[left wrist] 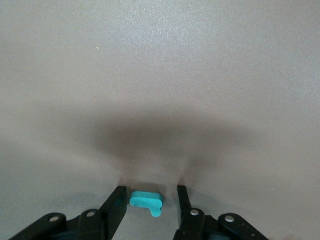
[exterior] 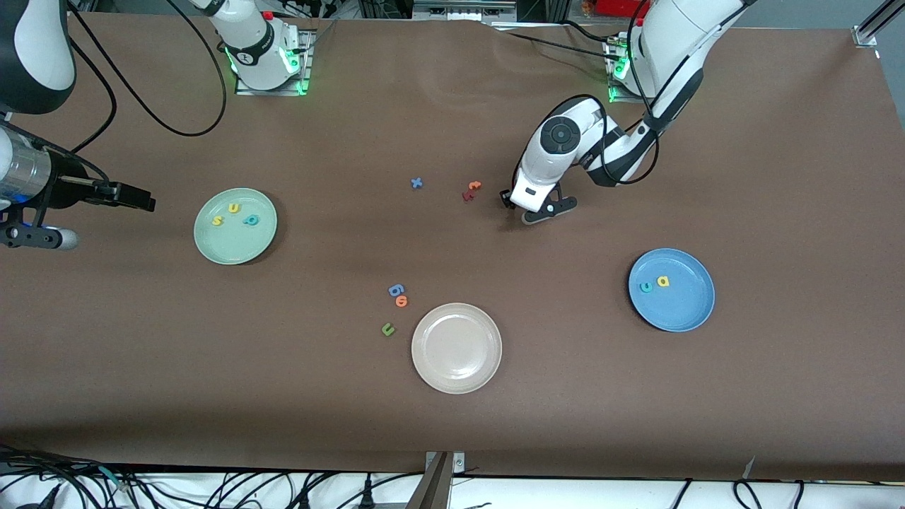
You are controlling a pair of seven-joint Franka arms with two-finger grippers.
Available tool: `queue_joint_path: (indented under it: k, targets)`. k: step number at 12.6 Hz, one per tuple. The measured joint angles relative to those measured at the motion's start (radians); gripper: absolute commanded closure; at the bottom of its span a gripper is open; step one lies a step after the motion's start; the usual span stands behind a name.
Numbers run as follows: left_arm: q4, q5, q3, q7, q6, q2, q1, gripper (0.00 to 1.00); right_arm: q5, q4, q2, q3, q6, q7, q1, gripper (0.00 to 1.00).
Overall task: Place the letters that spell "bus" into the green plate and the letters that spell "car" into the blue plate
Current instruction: 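Lower the left gripper and grasp the teal letter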
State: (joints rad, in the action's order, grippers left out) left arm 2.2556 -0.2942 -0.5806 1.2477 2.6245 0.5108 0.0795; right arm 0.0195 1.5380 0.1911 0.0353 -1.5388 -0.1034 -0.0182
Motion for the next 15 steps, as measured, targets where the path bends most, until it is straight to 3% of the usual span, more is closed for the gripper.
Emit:
queue_joint_path:
  k: [15]
  targets:
    - [-0.008, 0.0, 0.0, 0.0, -0.018, -0.004, 0.001, 0.72, 0.0, 0.0, 0.0, 0.0, 0.0, 0.0, 0.001, 0.0]
